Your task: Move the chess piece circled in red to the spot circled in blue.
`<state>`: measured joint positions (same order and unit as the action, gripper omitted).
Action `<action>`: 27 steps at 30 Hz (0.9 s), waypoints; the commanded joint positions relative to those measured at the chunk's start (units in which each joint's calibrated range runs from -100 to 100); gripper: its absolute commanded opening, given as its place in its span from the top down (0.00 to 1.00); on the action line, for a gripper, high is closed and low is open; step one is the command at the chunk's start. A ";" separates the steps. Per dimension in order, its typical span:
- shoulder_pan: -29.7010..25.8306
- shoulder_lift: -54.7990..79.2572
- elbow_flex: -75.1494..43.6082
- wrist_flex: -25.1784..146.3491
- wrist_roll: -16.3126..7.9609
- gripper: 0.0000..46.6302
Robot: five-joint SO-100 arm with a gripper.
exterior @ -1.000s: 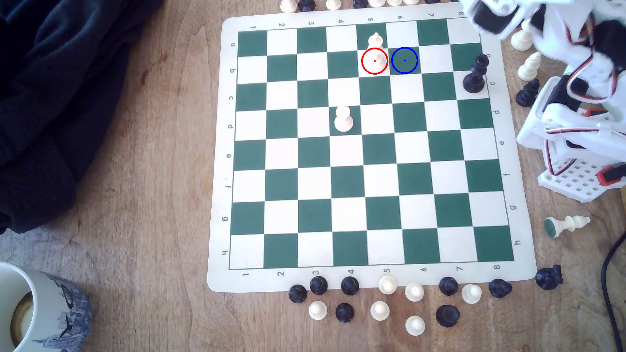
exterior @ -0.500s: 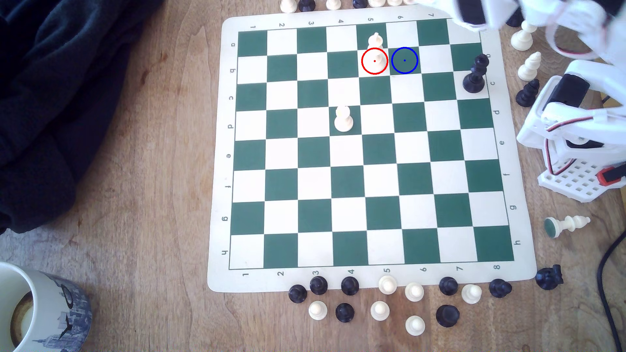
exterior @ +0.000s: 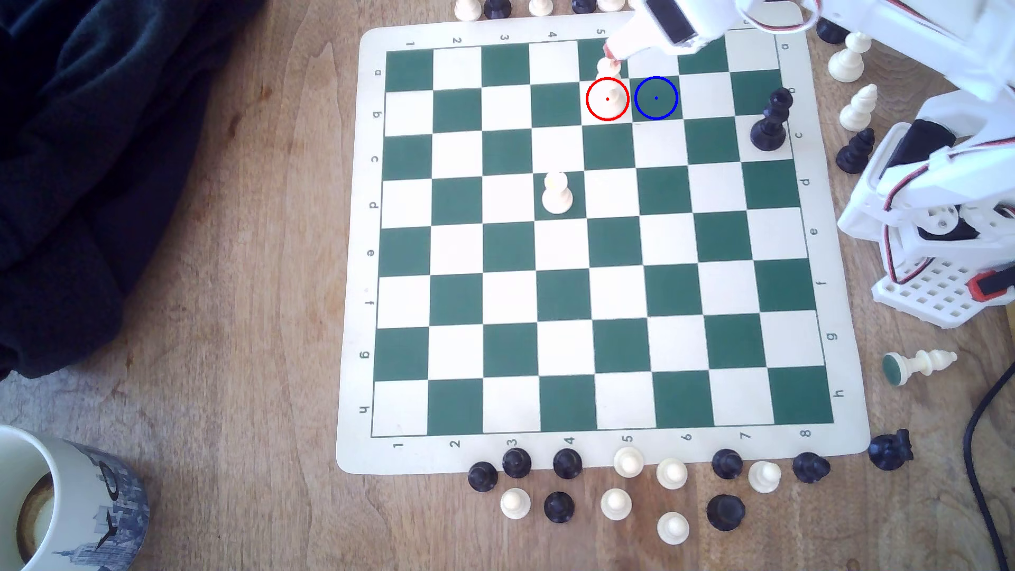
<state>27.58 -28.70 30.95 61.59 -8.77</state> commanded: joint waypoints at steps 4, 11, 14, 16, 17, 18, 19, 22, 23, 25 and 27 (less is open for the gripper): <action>0.46 5.27 -5.93 -1.72 -0.20 0.56; -0.24 9.51 -6.02 -2.87 0.00 0.56; -0.79 10.28 -6.84 -3.28 -0.24 0.62; -0.71 11.80 -8.38 -3.28 -0.24 0.62; -0.48 12.65 -9.01 -3.28 -0.24 0.62; -0.32 13.59 -9.65 -3.28 -0.29 0.62; -0.24 14.18 -9.83 -3.69 -0.29 0.62; -0.48 15.28 -9.83 -4.18 -0.39 0.62; -0.56 15.62 -9.83 -4.18 -0.39 0.62; -0.40 16.30 -10.01 -4.26 -0.39 0.62; 0.22 17.58 -10.10 -4.75 -0.24 0.62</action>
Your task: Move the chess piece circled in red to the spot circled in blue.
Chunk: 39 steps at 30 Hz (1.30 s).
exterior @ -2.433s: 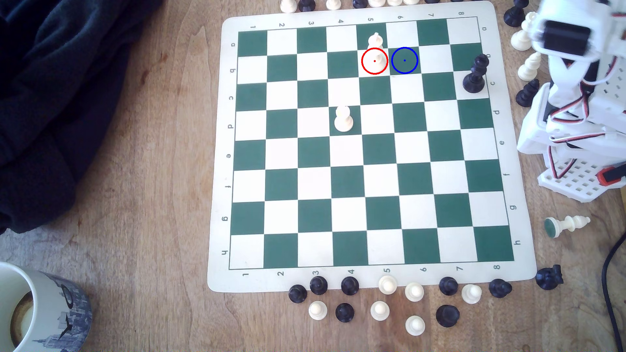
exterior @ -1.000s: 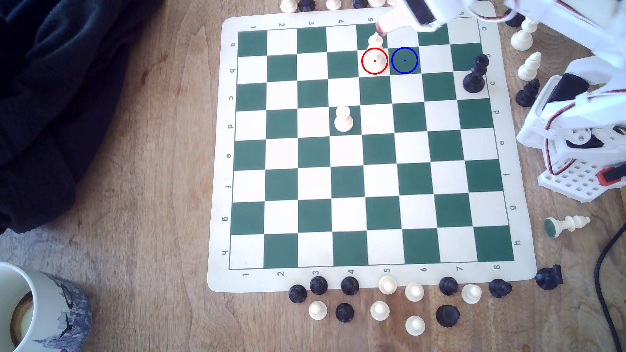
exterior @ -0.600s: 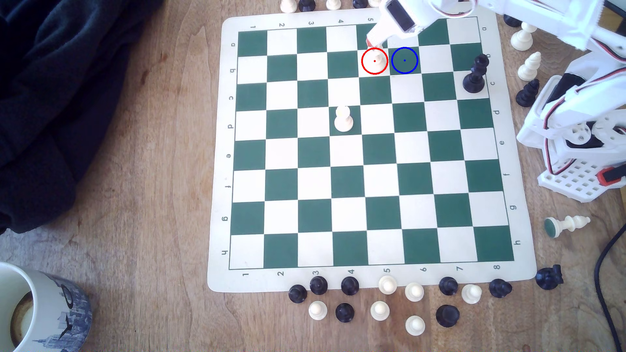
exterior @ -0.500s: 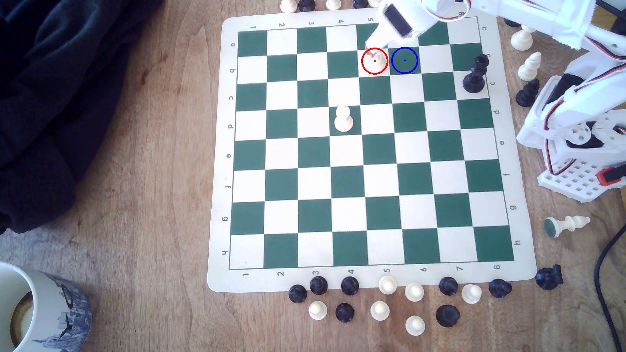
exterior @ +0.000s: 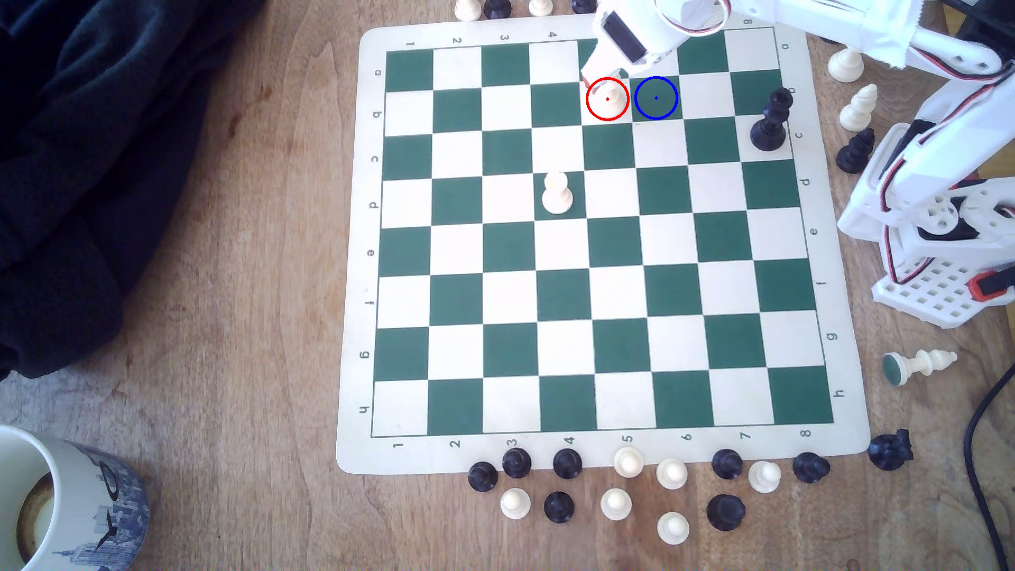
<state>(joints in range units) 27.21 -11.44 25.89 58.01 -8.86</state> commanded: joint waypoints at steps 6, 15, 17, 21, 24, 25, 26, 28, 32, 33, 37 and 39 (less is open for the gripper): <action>0.75 2.69 -5.04 -2.81 -0.24 0.62; -1.21 4.90 -6.58 -3.46 -0.29 0.66; -1.21 4.99 -7.13 -3.71 -0.29 0.67; -0.89 4.99 -7.85 -3.79 -0.15 0.67; -0.66 4.99 -8.49 -3.87 -0.20 0.67; -0.66 4.99 -8.49 -3.87 -0.20 0.68; -0.74 4.99 -8.49 -3.63 -0.20 0.68; -0.74 4.99 -8.49 -3.54 -0.20 0.69; -0.74 5.16 -8.49 -3.38 -0.20 0.71; -0.74 5.16 -8.49 -3.30 -0.20 0.72; -0.66 5.32 -8.49 -2.81 -0.15 0.72; -0.66 5.58 -8.30 -2.56 -0.05 0.72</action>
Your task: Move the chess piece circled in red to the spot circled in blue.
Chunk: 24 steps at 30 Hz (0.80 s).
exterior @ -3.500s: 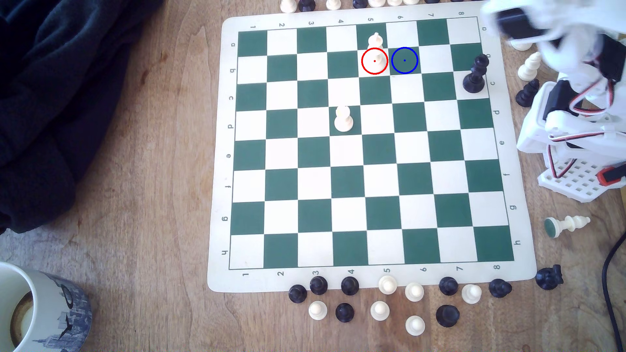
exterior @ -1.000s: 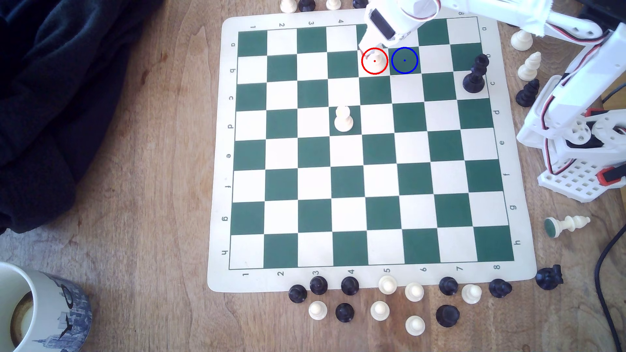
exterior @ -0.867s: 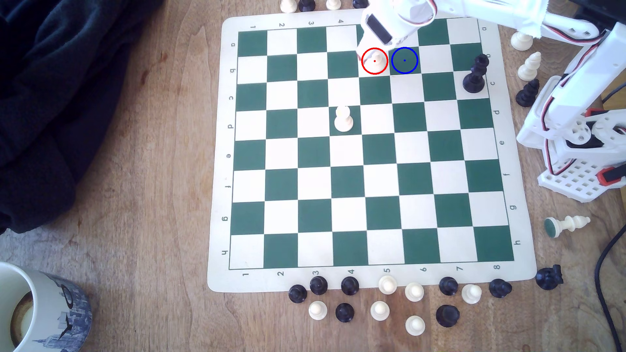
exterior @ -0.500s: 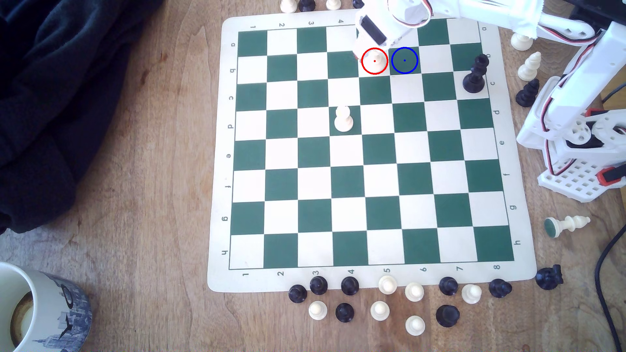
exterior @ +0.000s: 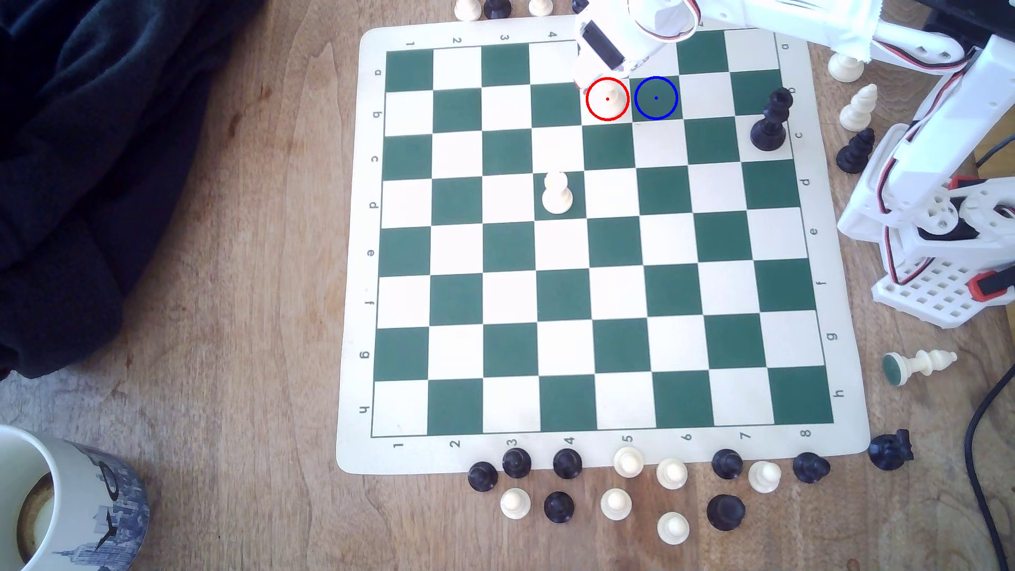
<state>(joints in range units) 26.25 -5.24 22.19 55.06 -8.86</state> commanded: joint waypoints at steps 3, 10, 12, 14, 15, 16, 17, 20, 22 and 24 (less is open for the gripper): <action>0.30 -0.54 -4.33 0.55 0.05 0.72; 0.22 -0.28 -4.33 1.37 0.15 0.71; 0.22 -0.28 -4.33 1.53 0.24 0.71; 0.14 -0.28 -4.24 1.53 0.24 0.73; 0.07 -0.20 -4.24 1.53 0.24 0.74; 0.07 -0.20 -4.24 1.53 0.24 0.75; -0.01 -0.20 -4.24 1.53 0.24 0.77; -0.25 -0.20 -4.24 1.86 0.24 0.84; -0.25 -0.20 -4.33 2.11 0.24 0.88; -0.25 -0.37 -4.42 2.27 0.24 0.89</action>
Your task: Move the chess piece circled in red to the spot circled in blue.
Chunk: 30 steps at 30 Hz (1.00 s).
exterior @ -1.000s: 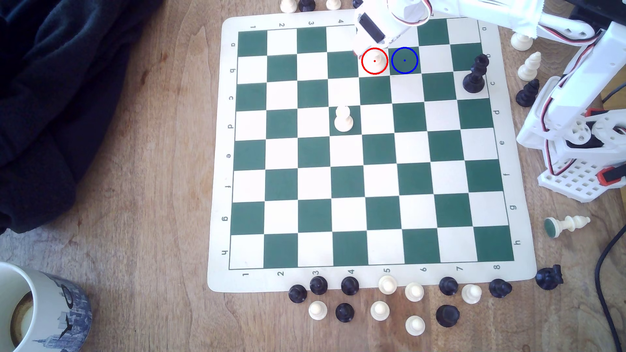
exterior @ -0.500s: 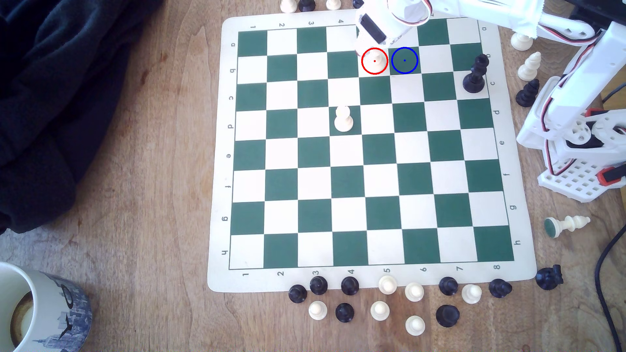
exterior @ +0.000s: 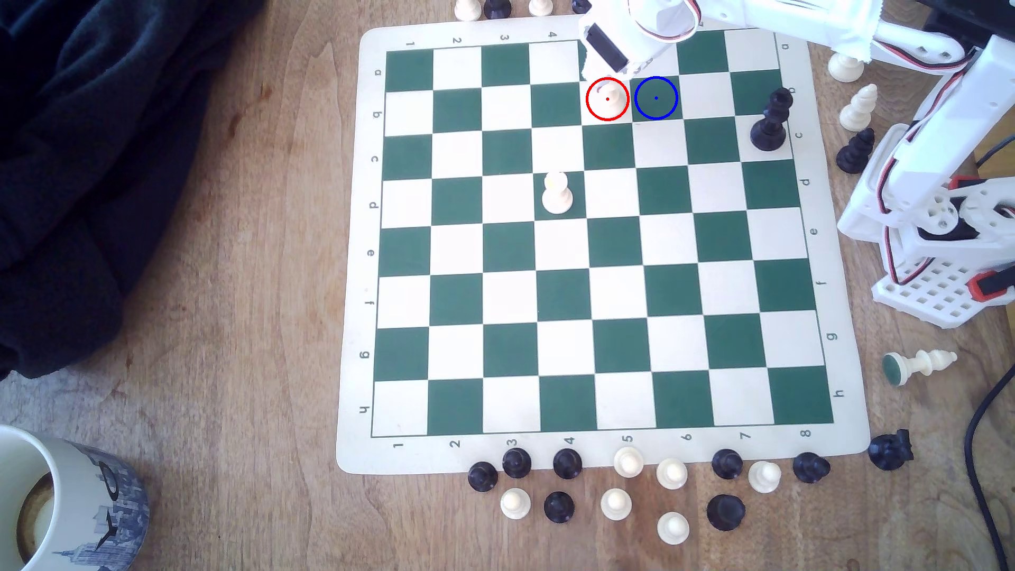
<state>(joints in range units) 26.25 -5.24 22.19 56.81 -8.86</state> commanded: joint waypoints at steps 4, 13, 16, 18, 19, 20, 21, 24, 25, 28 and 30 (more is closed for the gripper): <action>-0.17 -1.30 -4.69 1.09 0.24 0.89; 0.14 -9.28 -9.86 7.64 0.49 0.91; 0.46 -13.35 -7.68 9.77 0.83 0.92; 1.16 -16.33 -4.69 10.02 1.17 0.92; 1.47 -16.92 -3.69 10.02 1.32 0.92; 1.94 -17.34 -2.69 10.02 1.47 0.92; 2.41 -17.60 -1.70 9.85 1.47 0.92; 4.13 -19.30 4.20 7.64 1.95 0.92; 4.37 -19.47 5.28 7.23 2.05 0.92; 4.92 -19.98 8.64 5.43 2.10 0.92; 4.99 -20.06 11.36 3.55 2.10 0.92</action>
<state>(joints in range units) 30.83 -20.57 31.68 63.35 -6.96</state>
